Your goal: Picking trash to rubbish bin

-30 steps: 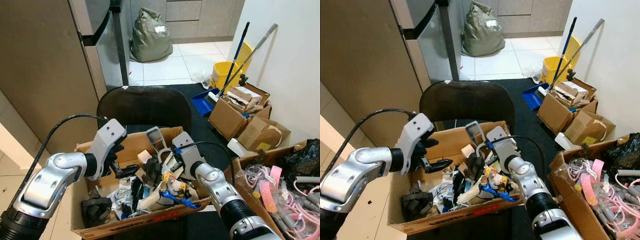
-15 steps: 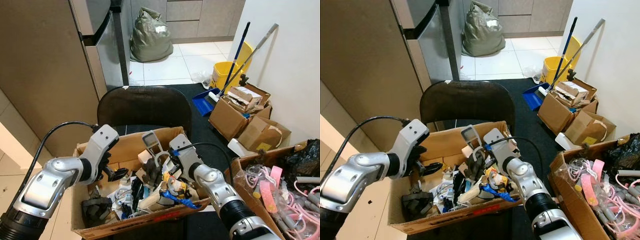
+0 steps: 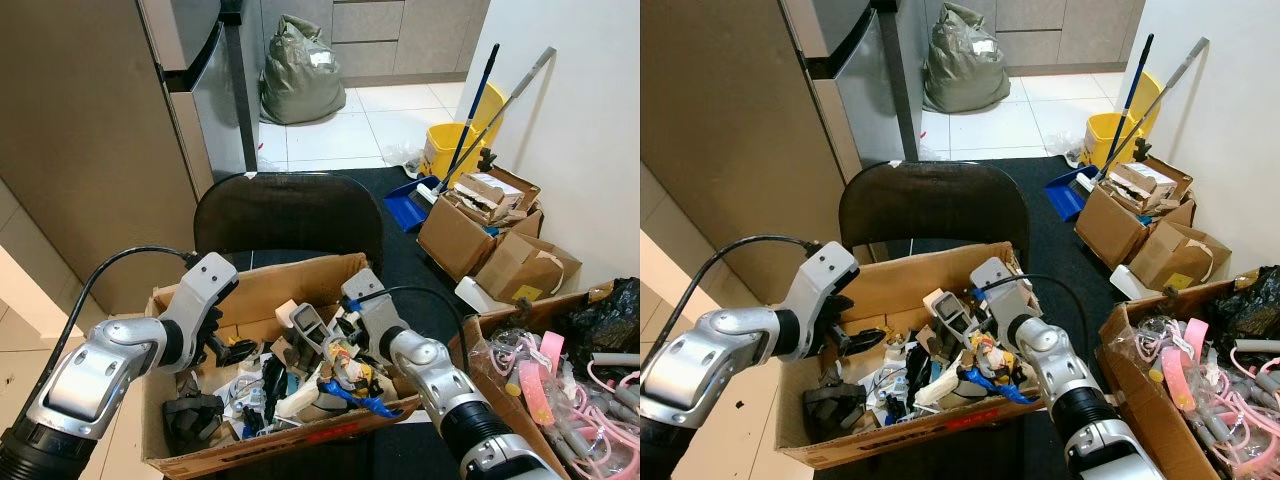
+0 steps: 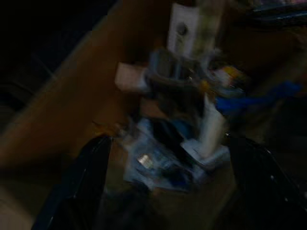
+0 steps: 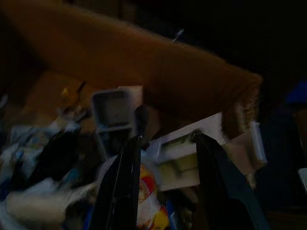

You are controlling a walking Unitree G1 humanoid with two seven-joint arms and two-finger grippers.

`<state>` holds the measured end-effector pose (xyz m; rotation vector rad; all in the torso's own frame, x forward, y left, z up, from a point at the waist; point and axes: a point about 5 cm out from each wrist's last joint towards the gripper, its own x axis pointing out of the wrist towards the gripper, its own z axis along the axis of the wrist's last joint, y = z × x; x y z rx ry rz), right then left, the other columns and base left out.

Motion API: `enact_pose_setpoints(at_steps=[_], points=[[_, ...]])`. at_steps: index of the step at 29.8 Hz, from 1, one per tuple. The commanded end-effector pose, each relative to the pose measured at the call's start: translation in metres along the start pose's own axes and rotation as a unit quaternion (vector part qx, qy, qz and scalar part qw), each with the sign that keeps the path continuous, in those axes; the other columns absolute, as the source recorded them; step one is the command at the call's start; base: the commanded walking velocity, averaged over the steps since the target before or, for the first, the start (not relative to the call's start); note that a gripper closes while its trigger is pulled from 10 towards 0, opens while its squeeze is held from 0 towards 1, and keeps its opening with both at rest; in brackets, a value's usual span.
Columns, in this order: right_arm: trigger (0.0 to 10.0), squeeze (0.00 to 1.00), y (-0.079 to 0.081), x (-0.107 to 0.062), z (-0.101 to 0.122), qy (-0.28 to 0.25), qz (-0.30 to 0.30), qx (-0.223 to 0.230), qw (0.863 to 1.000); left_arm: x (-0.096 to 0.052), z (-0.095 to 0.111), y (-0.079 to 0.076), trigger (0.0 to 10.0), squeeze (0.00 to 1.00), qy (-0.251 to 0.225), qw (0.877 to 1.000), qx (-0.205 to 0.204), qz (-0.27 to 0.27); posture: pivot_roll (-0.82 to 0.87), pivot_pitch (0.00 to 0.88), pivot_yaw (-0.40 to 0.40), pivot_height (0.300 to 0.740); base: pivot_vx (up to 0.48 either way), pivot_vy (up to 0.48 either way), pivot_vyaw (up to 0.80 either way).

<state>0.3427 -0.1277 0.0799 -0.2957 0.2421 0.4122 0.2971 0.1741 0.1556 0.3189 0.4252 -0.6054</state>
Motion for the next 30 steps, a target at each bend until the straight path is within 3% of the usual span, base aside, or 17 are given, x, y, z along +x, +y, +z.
enact_pose_setpoints(at_steps=[1,3,4,8,11,14,17,20,30], points=[[10.0,0.0,-0.002,-0.001,0.003,-0.018,-0.02,0.007,1.0,0.001,0.008,0.009,10.0,0.0,-0.04,0.998,0.015,0.05,0.05,0.12,0.05,0.74,0.0,0.0,0.0],[10.0,0.0,-0.02,-0.007,0.004,-0.039,-0.109,0.05,0.992,0.004,0.028,0.017,10.0,0.0,-0.117,0.985,0.011,0.128,0.05,0.114,0.043,0.74,0.0,0.0,0.0],[10.0,0.0,-0.026,-0.01,0.005,-0.052,-0.143,0.061,0.986,0.005,0.032,0.017,10.0,0.0,-0.133,0.98,0.009,0.15,0.04,0.104,0.043,0.74,0.0,0.0,0.0],[10.0,0.0,-0.037,-0.028,0.0,-0.077,-0.233,0.076,0.966,0.011,0.025,0.008,10.0,0.0,-0.121,0.979,-0.001,0.165,0.03,0.091,0.043,0.74,0.0,0.0,0.0],[10.0,0.0,-0.04,-0.037,-0.006,-0.086,-0.257,0.102,0.957,0.015,0.019,0.006,10.0,0.0,-0.11,0.974,0.027,0.194,0.03,0.089,0.043,0.74,0.0,0.0,0.0],[10.0,0.0,-0.038,-0.043,-0.007,-0.105,-0.251,0.131,0.953,0.02,0.014,0.0,10.0,0.0,-0.128,0.972,-0.006,0.195,0.02,0.074,0.047,0.74,0.0,0.0,-0.41],[10.0,0.0,-0.036,-0.046,-0.011,-0.102,-0.257,0.133,0.952,0.027,0.01,-0.004,10.0,0.0,-0.109,0.972,0.016,0.207,0.01,0.069,0.051,0.74,0.0,0.0,-0.8],[10.0,0.0,-0.032,-0.048,-0.015,-0.098,-0.269,0.137,0.948,0.032,0.013,-0.008,10.0,0.0,-0.121,0.972,0.038,0.2,0.01,0.066,0.051,0.74,0.0,0.0,-0.8],[10.0,0.0,-0.03,-0.06,-0.026,-0.078,-0.314,0.147,0.935,0.034,0.017,-0.007,10.0,0.0,-0.141,0.968,0.044,0.204,0.01,0.051,0.054,0.74,0.0,0.0,-0.8]])
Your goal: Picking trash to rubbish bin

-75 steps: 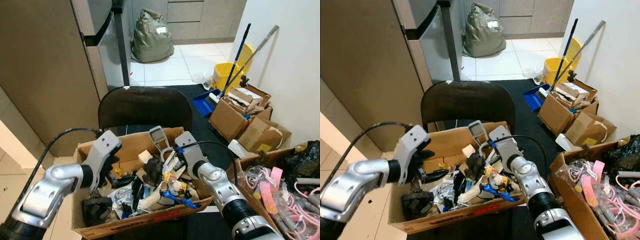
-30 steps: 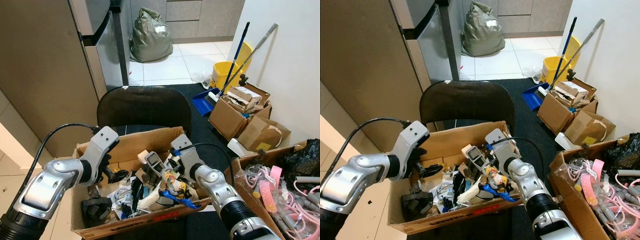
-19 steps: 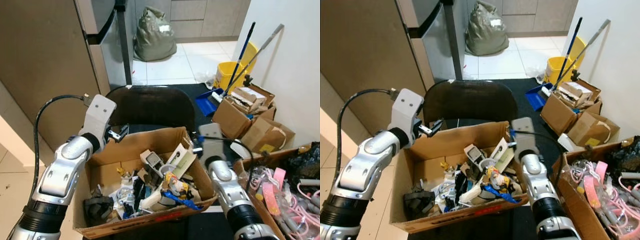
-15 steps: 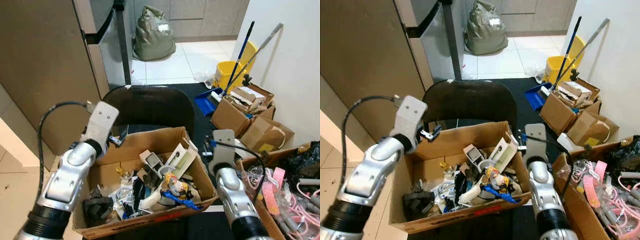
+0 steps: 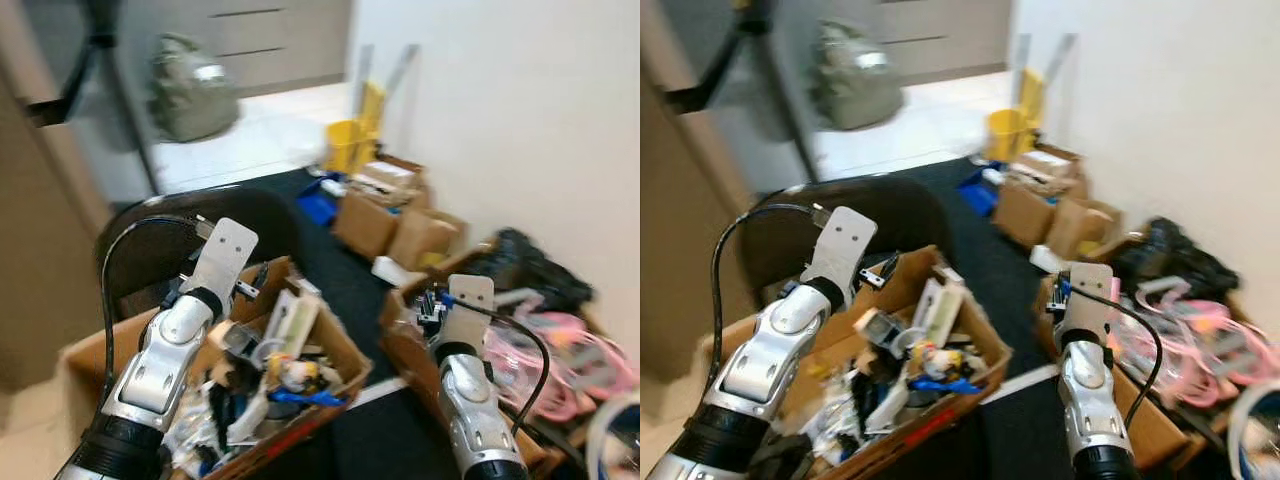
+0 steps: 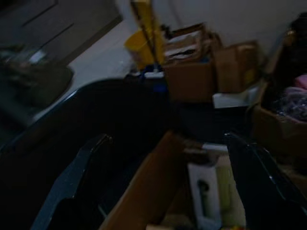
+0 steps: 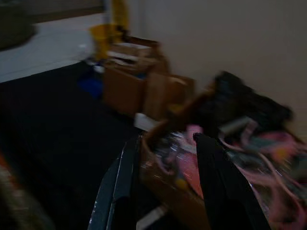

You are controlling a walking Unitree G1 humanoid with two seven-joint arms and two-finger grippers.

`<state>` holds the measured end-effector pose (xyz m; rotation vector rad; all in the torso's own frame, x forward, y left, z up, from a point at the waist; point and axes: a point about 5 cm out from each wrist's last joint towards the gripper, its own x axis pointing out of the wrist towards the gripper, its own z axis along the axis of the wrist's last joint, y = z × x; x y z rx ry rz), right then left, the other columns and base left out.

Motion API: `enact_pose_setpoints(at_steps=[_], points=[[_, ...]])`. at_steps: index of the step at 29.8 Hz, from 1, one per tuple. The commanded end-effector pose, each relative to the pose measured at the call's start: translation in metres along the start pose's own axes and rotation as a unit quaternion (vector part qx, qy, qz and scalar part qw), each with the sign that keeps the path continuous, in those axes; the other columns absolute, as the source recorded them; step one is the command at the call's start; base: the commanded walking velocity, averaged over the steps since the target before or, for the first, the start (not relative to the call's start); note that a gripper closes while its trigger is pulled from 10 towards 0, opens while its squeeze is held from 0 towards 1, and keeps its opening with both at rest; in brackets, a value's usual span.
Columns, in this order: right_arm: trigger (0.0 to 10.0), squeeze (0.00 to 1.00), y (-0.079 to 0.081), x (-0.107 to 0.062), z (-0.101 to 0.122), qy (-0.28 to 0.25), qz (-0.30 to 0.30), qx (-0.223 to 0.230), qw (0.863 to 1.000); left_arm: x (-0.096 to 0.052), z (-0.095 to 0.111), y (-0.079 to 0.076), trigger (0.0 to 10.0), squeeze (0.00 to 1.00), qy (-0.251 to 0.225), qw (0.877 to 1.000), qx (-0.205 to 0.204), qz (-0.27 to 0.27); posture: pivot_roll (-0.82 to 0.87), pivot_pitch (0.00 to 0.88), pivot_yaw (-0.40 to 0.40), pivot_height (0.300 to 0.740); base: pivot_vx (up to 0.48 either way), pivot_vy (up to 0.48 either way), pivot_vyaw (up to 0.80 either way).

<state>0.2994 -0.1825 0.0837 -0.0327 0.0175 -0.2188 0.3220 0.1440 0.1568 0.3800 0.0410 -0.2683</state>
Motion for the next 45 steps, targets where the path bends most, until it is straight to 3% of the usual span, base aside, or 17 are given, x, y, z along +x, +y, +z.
enact_pose_setpoints(at_steps=[1,6,14,24,33,41,45], points=[[10.0,0.0,-0.002,-0.002,-0.005,0.014,-0.011,0.0,1.0,0.002,-0.006,0.0,10.0,0.0,0.011,1.0,0.009,0.004,0.01,0.047,0.057,0.74,0.0,0.0,-0.8],[10.0,0.0,-0.004,-0.002,-0.003,0.01,-0.015,0.001,1.0,0.003,-0.007,0.002,10.0,0.0,0.005,1.0,0.007,0.004,0.01,0.038,0.057,0.74,0.0,0.0,-0.8],[10.0,0.0,-0.006,-0.003,-0.001,0.011,-0.02,0.0,1.0,0.004,-0.018,0.008,10.0,0.0,0.04,0.999,-0.02,0.03,0.0,0.033,0.052,0.74,0.0,0.0,-0.8],[10.0,0.0,-0.007,0.002,0.003,0.01,-0.025,-0.004,1.0,0.008,-0.016,0.013,10.0,0.0,0.032,0.999,-0.021,0.034,-0.01,0.068,0.062,0.74,0.0,0.0,-0.8],[10.0,0.0,-0.004,0.001,0.003,0.019,-0.016,-0.004,1.0,0.012,-0.01,0.015,10.0,0.0,0.008,0.996,-0.055,0.063,0.0,0.083,0.053,0.74,0.0,0.0,-0.8],[10.0,0.0,-0.004,0.002,0.002,0.022,-0.02,-0.023,0.999,0.01,-0.013,0.017,10.0,0.0,0.017,0.997,-0.05,0.062,0.01,0.081,0.054,0.74,0.0,0.0,-0.8],[10.0,0.0,-0.005,0.005,0.002,0.025,-0.02,-0.013,0.999,0.011,-0.013,0.017,10.0,0.0,0.017,0.996,-0.051,0.065,0.01,0.084,0.056,0.74,0.0,0.0,-0.8]])
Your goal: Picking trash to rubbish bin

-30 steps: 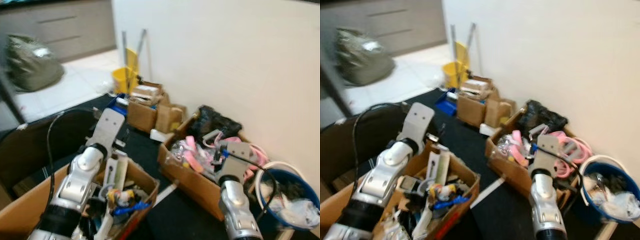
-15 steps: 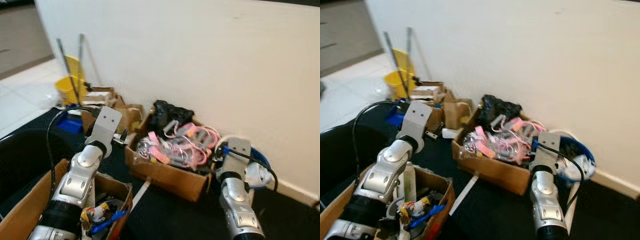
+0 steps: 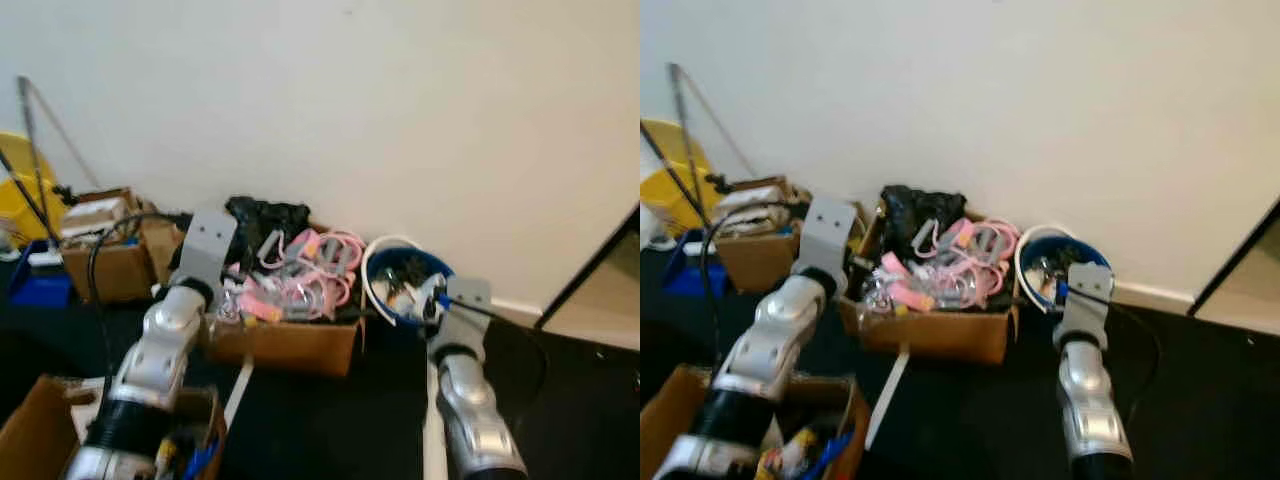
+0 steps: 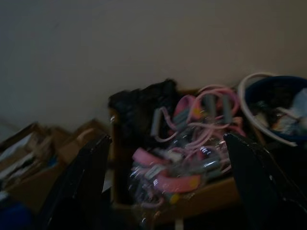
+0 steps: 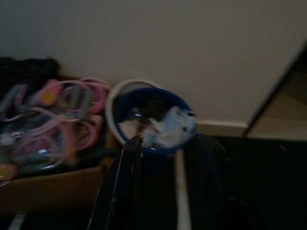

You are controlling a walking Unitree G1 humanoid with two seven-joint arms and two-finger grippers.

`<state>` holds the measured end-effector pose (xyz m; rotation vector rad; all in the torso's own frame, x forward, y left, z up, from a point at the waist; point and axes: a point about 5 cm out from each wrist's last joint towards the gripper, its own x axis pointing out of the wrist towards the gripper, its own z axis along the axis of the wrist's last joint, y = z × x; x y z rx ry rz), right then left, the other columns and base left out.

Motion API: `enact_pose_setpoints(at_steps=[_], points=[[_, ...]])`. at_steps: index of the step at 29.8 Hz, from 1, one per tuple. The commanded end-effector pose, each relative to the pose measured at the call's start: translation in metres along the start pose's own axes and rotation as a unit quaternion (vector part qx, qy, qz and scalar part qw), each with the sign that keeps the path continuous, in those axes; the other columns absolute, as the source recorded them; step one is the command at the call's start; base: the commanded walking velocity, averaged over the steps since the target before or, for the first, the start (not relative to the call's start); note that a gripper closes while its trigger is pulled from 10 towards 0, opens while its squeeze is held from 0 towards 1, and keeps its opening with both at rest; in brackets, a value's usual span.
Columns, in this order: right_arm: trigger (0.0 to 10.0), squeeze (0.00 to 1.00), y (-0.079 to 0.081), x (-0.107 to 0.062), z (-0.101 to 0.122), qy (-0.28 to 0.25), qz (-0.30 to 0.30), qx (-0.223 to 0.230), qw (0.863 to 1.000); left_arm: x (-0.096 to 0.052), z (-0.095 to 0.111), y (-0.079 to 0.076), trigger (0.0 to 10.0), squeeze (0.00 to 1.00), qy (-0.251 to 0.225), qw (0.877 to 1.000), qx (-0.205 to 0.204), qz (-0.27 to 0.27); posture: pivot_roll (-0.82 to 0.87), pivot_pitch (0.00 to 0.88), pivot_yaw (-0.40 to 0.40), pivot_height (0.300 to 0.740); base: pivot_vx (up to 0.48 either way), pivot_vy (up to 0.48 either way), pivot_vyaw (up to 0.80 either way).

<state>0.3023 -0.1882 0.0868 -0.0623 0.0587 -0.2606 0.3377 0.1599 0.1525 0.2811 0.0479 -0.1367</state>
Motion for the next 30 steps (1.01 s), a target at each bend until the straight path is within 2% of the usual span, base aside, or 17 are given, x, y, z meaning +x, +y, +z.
enact_pose_setpoints(at_steps=[1,24,30], points=[[10.0,0.0,0.0003,0.0013,-0.0007,0.006,0.001,0.004,1.0,-0.0007,-0.0034,0.0009,10.0,0.0,0.008,1.0,0.001,0.002,0.01,0.084,0.056,0.74,0.0,0.0,-0.8],[10.0,0.0,0.0015,-0.0052,-0.0056,0.015,0.001,0.01,1.0,-0.0007,-0.0017,-0.0069,10.0,0.0,0.008,0.999,-0.036,-0.016,0.01,0.098,0.061,0.74,0.0,0.0,-0.8],[10.0,0.0,0.0015,-0.0051,-0.0077,0.026,-0.005,0.003,1.0,-0.0008,0.0002,-0.004,10.0,0.0,0.008,0.999,-0.041,-0.015,0.02,0.106,0.065,0.74,0.0,0.0,-0.8]])
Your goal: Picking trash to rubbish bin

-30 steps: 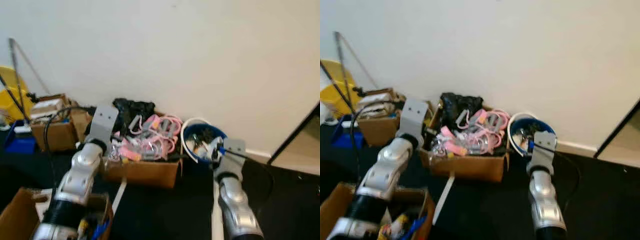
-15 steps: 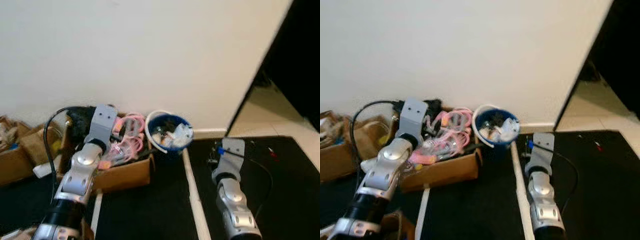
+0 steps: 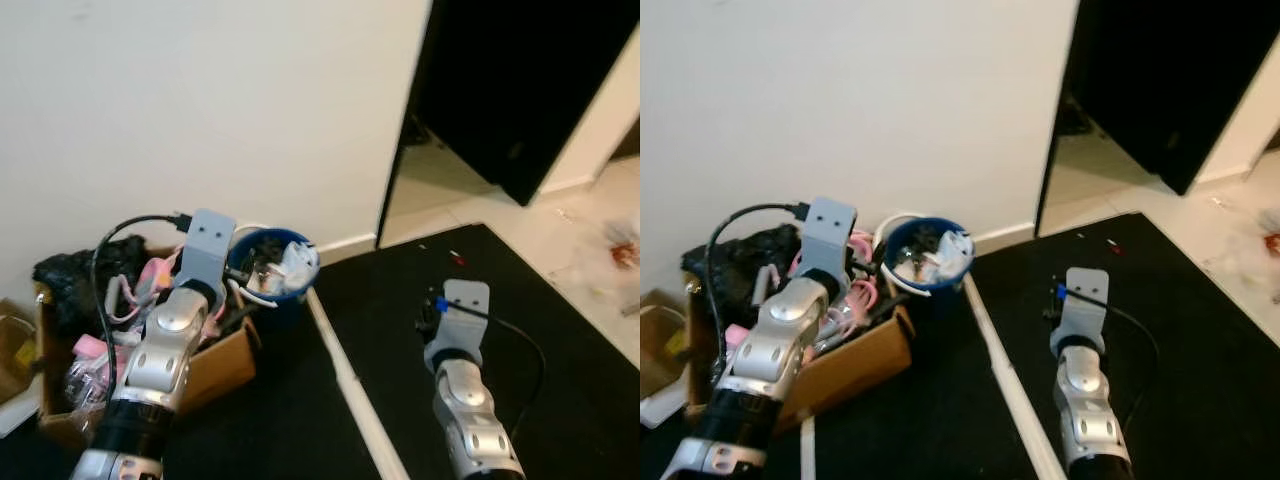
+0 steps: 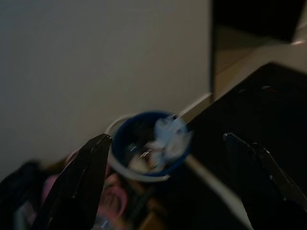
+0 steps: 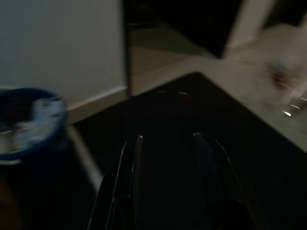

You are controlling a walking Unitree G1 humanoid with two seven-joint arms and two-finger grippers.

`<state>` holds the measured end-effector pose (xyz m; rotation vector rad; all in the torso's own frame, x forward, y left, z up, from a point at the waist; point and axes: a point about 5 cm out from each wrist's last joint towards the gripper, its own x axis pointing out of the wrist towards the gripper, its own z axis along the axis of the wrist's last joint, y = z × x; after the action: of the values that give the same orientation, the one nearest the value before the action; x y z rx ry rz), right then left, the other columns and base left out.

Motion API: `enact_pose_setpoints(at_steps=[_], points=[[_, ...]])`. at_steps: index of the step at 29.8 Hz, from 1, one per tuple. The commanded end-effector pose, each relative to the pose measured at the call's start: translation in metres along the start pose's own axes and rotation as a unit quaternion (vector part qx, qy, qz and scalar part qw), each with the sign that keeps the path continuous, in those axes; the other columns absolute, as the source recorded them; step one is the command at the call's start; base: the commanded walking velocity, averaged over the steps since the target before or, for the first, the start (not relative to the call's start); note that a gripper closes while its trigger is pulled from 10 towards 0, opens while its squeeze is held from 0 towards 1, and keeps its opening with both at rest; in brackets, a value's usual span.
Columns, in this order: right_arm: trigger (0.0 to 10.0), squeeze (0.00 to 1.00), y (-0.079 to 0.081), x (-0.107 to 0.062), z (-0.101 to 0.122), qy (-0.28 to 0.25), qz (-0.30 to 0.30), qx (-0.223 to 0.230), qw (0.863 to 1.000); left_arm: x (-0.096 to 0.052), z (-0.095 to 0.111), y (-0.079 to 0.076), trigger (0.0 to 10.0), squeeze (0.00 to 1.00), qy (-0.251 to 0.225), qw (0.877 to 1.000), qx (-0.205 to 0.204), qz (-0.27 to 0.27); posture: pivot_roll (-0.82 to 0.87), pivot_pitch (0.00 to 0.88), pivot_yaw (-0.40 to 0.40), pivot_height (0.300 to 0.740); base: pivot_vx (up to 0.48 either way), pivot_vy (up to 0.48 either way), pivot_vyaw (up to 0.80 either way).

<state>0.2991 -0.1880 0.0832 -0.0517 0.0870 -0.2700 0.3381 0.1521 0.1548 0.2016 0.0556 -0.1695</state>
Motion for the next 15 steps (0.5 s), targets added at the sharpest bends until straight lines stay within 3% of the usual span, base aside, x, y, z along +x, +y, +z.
enact_pose_setpoints(at_steps=[1,11,15], points=[[10.0,0.0,0.0017,-0.0021,-0.0044,0.011,-0.002,-0.003,1.0,-0.0024,-0.0044,0.0036,10.0,0.0,0.009,1.0,0.001,0.004,0.02,0.106,0.067,0.74,0.0,0.0,-0.8],[10.0,0.0,0.0025,-0.0032,-0.004,0.007,0.003,0.002,1.0,-0.0023,-0.0017,0.0055,10.0,0.0,-0.002,1.0,0.017,0.007,0.02,0.109,0.065,0.74,0.0,0.0,-0.8],[10.0,0.0,0.002,-0.0031,-0.0027,0.005,0.004,0.001,1.0,-0.0035,-0.0005,0.0106,10.0,0.0,-0.011,0.999,0.02,0.031,0.02,0.11,0.06,0.74,0.0,0.0,-0.8]])
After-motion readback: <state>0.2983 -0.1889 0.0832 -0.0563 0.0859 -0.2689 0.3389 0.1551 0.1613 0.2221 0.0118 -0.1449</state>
